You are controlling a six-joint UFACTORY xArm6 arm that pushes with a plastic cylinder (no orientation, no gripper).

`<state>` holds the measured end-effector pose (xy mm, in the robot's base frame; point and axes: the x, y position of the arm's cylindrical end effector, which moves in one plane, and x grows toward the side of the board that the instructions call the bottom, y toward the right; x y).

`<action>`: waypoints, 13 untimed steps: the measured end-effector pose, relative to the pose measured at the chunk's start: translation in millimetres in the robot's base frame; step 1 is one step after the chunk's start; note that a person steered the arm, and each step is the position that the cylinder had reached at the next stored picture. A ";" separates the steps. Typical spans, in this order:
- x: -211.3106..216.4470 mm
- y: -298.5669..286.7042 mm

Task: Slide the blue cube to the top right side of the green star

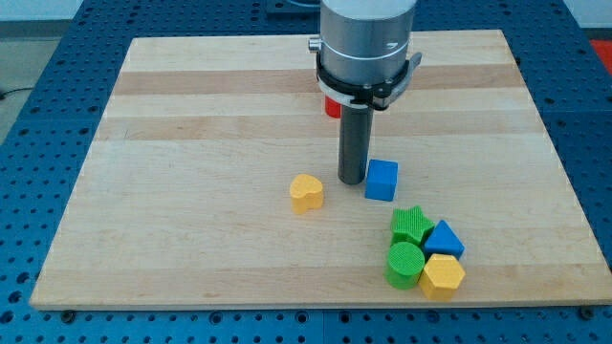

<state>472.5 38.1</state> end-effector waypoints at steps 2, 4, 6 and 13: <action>45.9 -12.3; 22.1 45.1; -9.4 93.9; -36.1 83.0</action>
<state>436.4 121.1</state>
